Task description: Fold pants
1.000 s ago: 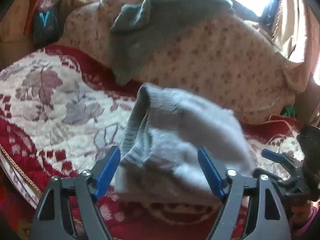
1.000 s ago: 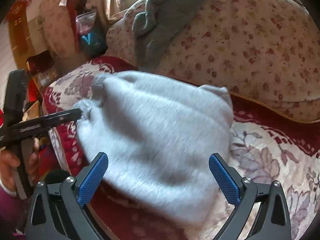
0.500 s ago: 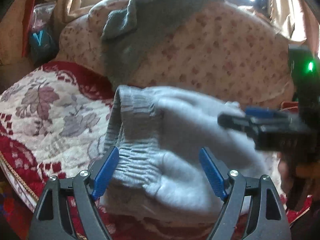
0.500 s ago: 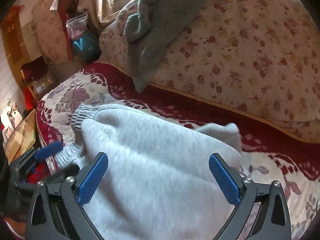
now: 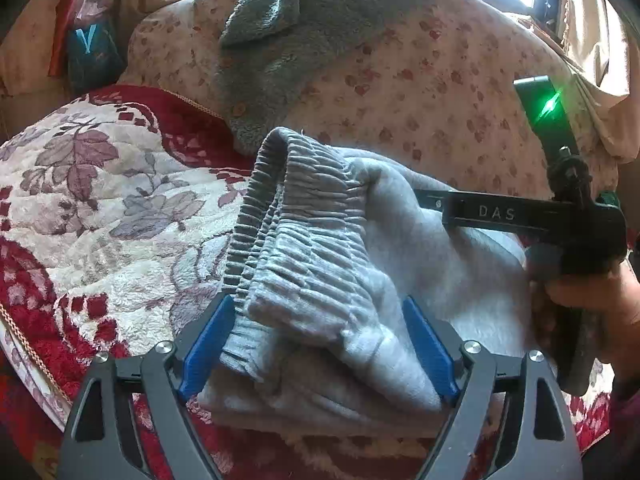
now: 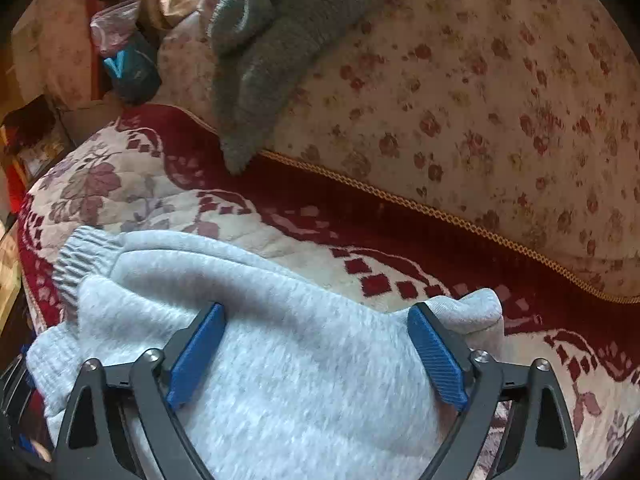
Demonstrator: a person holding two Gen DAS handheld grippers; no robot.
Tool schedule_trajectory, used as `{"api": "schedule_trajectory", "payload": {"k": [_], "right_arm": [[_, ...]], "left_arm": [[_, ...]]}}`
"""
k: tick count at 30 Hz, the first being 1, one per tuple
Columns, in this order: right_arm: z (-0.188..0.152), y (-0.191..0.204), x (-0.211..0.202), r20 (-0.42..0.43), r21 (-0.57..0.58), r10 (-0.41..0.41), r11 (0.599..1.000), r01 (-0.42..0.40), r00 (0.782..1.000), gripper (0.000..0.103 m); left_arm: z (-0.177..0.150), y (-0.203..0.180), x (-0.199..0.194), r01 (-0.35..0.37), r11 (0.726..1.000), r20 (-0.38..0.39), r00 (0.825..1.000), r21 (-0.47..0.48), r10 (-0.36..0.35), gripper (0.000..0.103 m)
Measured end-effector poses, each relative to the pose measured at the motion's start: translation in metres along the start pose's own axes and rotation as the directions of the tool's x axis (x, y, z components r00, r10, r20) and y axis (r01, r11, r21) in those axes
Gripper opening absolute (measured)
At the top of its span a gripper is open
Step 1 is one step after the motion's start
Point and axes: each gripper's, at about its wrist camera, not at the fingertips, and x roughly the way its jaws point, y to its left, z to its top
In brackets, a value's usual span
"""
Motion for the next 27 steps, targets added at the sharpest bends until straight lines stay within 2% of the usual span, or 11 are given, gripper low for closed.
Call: {"api": "schedule_trajectory", "payload": {"k": [3, 10, 13, 17, 27], "right_arm": [[-0.002, -0.002, -0.003, 0.004, 0.011, 0.009, 1.000, -0.010, 1.000, 0.097], [-0.010, -0.003, -0.035, 0.025, 0.029, 0.011, 1.000, -0.012, 1.000, 0.099], [-0.024, -0.005, -0.053, 0.031, 0.023, 0.018, 1.000, -0.019, 0.999, 0.099], [-0.039, -0.016, -0.076, 0.053, 0.074, 0.038, 0.996, -0.042, 0.998, 0.100], [-0.075, -0.036, -0.123, 0.092, 0.126, 0.030, 0.991, -0.041, 0.995, 0.102]], "left_arm": [[0.001, 0.001, 0.001, -0.003, 1.000, -0.003, 1.000, 0.000, 0.003, 0.085], [0.002, -0.011, -0.009, -0.066, 0.998, 0.003, 0.998, -0.003, 0.066, 0.086], [0.003, -0.016, -0.016, -0.077, 0.997, 0.005, 0.997, -0.009, 0.077, 0.086], [0.003, -0.023, -0.025, -0.097, 0.995, 0.016, 0.995, -0.008, 0.097, 0.088], [0.004, -0.050, -0.043, -0.138, 0.990, 0.072, 0.988, 0.011, 0.137, 0.091]]}}
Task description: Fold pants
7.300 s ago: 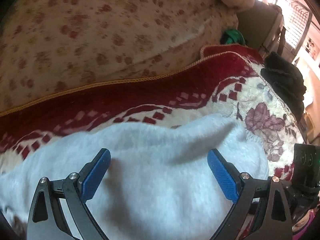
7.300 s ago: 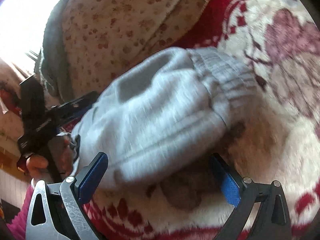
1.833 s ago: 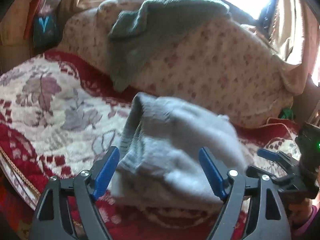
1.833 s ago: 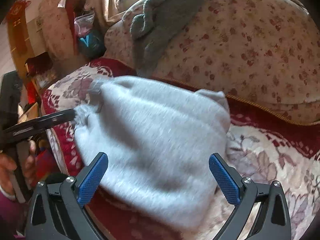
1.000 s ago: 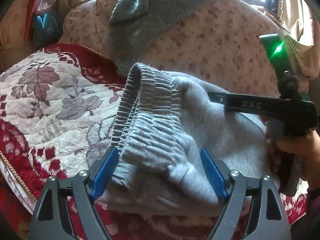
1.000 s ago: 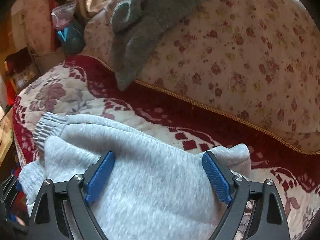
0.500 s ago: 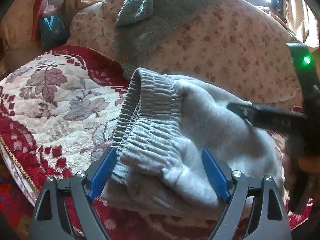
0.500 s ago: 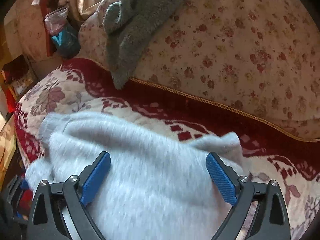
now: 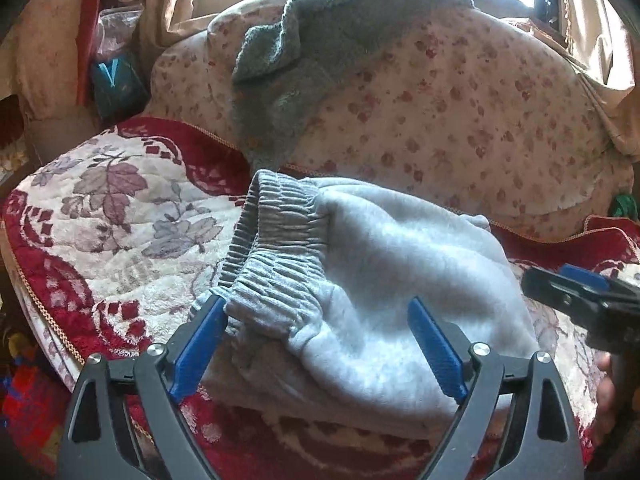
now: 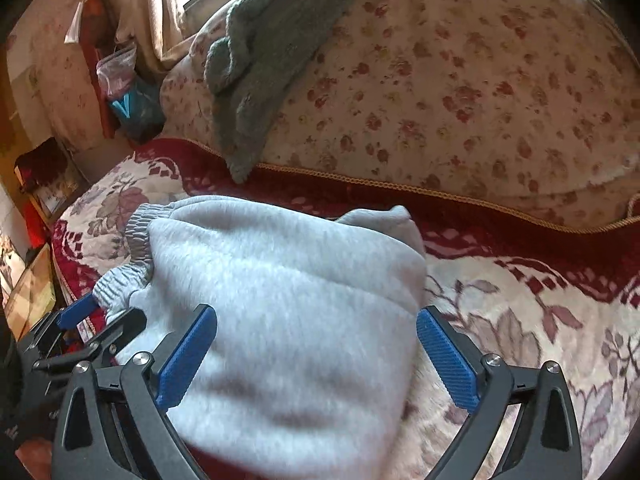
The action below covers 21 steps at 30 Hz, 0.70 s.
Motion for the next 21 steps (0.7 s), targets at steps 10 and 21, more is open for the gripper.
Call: {"api": "schedule_trajectory", "payload": {"k": [10, 21], "right_arm": [[-0.011, -0.006, -0.023, 0.024, 0.011, 0.012, 1.000, -0.013, 1.000, 0.102], [-0.016, 0.000, -0.028, 0.018, -0.011, 0.041, 0.999, -0.041, 0.999, 0.103]], "left_arm": [[0.003, -0.008, -0.022, -0.009, 1.000, 0.044, 0.999, 0.010, 0.009, 0.091], [0.006, -0.001, -0.034, 0.024, 1.000, 0.065, 0.998, -0.011, -0.023, 0.091]]}}
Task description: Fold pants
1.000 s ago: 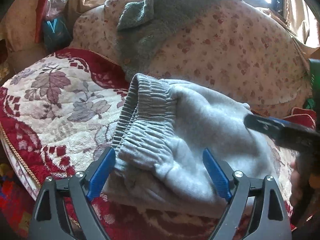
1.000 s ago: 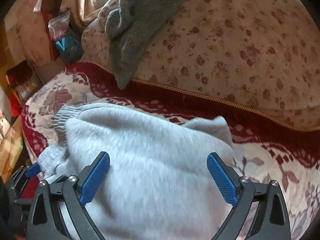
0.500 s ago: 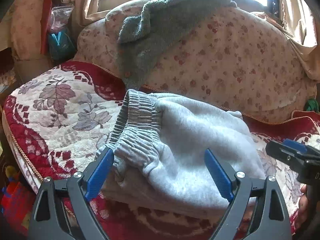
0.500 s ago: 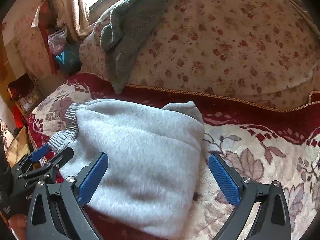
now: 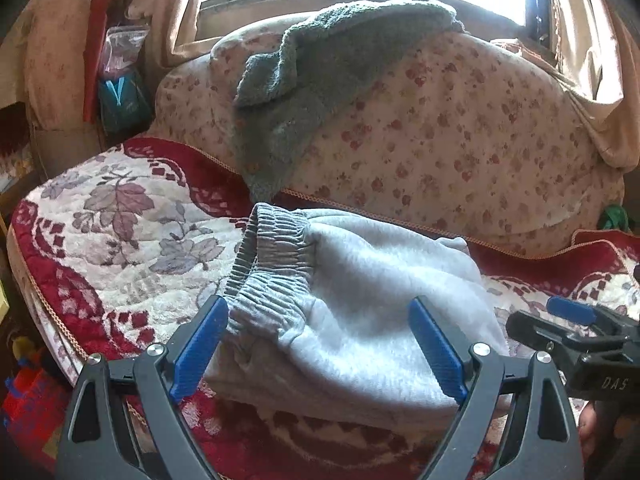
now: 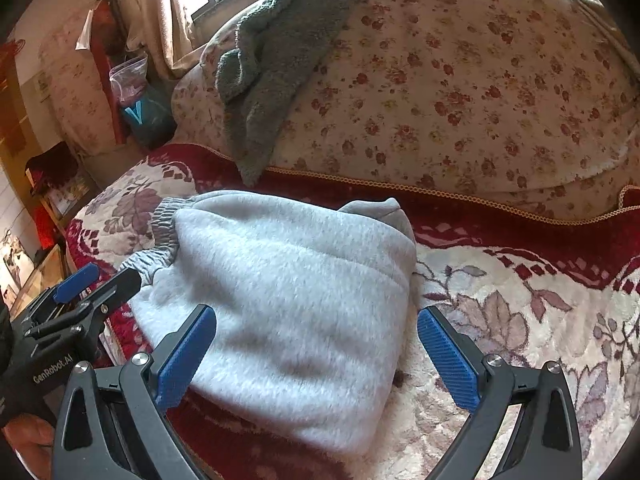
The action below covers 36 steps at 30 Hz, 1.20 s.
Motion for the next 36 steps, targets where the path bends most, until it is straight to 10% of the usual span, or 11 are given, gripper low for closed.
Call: {"api": "schedule_trajectory", "payload": {"k": [17, 29, 36], "right_arm": [[-0.020, -0.064, 0.058, -0.156, 0.290, 0.144, 0.952, -0.094, 0.977, 0.103], [-0.026, -0.092, 0.119, -0.159, 0.485, 0.418, 0.822, -0.299, 0.894, 0.103], [-0.024, -0.092, 0.125, -0.178, 0.484, 0.448, 0.815, -0.318, 0.876, 0.103]], "left_arm": [[-0.007, 0.069, 0.065, 0.136, 0.973, -0.136, 0.977, -0.184, -0.162, 0.098], [-0.021, 0.092, 0.106, 0.299, 0.921, -0.121, 0.934, -0.249, -0.335, 0.103], [-0.027, 0.097, 0.114, 0.347, 0.915, -0.079, 0.926, -0.204, -0.369, 0.103]]}}
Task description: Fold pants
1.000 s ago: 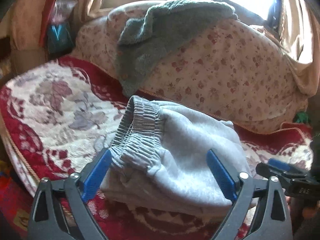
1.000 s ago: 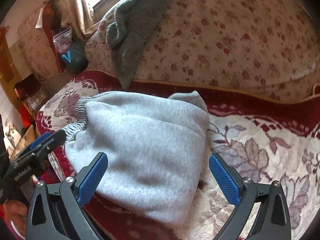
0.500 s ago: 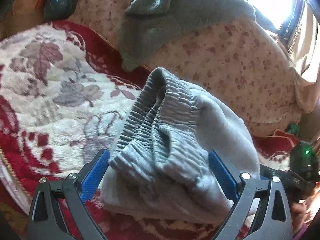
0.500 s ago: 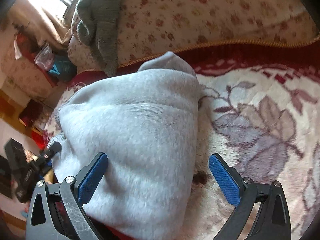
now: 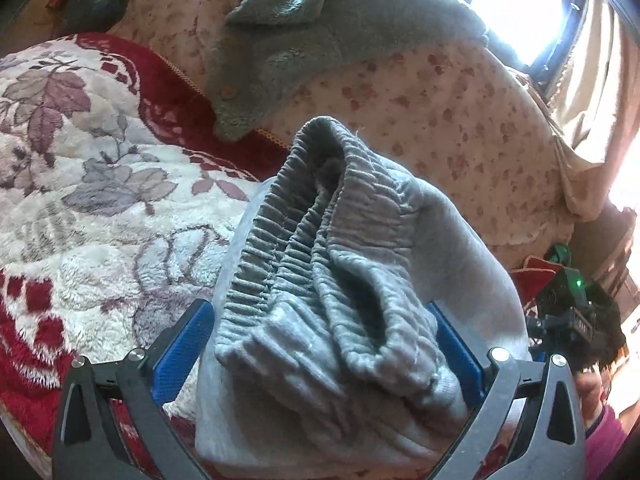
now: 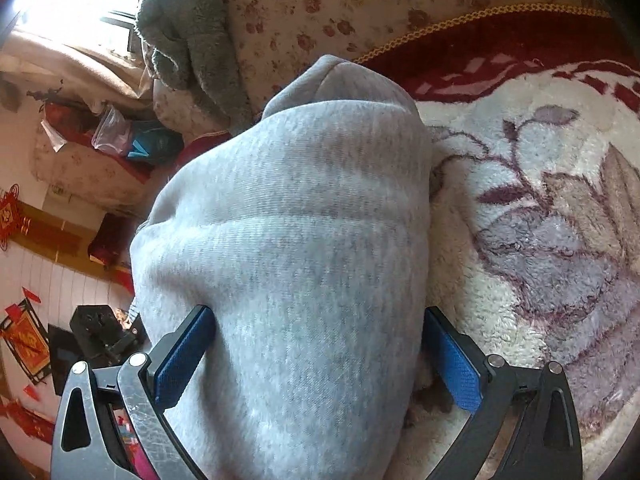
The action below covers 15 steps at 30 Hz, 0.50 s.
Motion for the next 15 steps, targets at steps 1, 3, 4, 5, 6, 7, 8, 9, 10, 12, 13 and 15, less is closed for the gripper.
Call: {"api": "schedule_trajectory", "payload": {"k": [1, 3, 4, 5, 6, 7, 8, 9, 10, 12, 13, 15], "right_arm": [[0.002, -0.001, -0.001, -0.006, 0.001, 0.001, 1.000, -0.001, 1.000, 0.103], [0.002, 0.002, -0.001, -0.002, 0.004, -0.010, 1.000, 0.010, 1.000, 0.103], [0.002, 0.003, -0.001, 0.006, 0.002, -0.011, 1.000, 0.011, 1.000, 0.103], [0.000, 0.005, -0.002, 0.021, 0.001, -0.010, 1.000, 0.010, 1.000, 0.103], [-0.003, 0.004, -0.003, 0.031, 0.001, -0.009, 1.000, 0.009, 0.999, 0.103], [-0.003, 0.004, -0.003, 0.038, 0.001, -0.004, 1.000, 0.004, 0.999, 0.103], [-0.005, 0.006, -0.003, 0.036, 0.000, 0.017, 1.000, -0.017, 0.999, 0.103], [-0.005, 0.007, -0.003, 0.030, -0.004, 0.028, 1.000, -0.028, 0.999, 0.103], [-0.005, 0.008, -0.002, 0.030, -0.014, 0.024, 1.000, -0.024, 0.999, 0.103], [-0.004, 0.003, 0.002, 0.014, -0.014, 0.057, 0.998, -0.056, 0.998, 0.103], [-0.003, 0.001, 0.003, 0.010, -0.009, 0.073, 0.997, -0.073, 0.997, 0.103], [-0.002, 0.002, 0.005, -0.001, -0.016, 0.078, 0.997, -0.078, 0.997, 0.103]], "left_arm": [[0.001, 0.002, 0.000, 0.008, 1.000, -0.007, 1.000, 0.003, -0.008, 0.103], [0.003, 0.003, 0.000, 0.011, 1.000, -0.016, 1.000, 0.004, -0.011, 0.103], [0.003, 0.002, 0.000, 0.005, 1.000, -0.019, 1.000, 0.009, -0.005, 0.103], [0.004, 0.000, -0.001, -0.004, 1.000, -0.018, 1.000, 0.018, 0.005, 0.103], [0.004, -0.003, -0.003, -0.019, 0.999, -0.010, 1.000, 0.031, 0.019, 0.103], [0.004, -0.006, -0.007, -0.033, 0.998, 0.009, 0.999, 0.051, 0.033, 0.103], [0.004, -0.009, -0.010, -0.037, 0.997, 0.027, 0.999, 0.066, 0.035, 0.103], [0.003, -0.009, -0.011, -0.034, 0.997, 0.034, 0.999, 0.072, 0.032, 0.103], [0.003, -0.007, -0.007, -0.020, 0.998, 0.017, 1.000, 0.064, 0.019, 0.103], [0.001, 0.004, 0.001, 0.022, 1.000, -0.027, 0.999, 0.003, -0.022, 0.103], [0.000, 0.008, 0.001, 0.036, 0.999, -0.014, 0.999, -0.011, -0.037, 0.103], [-0.003, 0.009, 0.000, 0.048, 0.999, 0.008, 0.999, -0.009, -0.048, 0.103]]}}
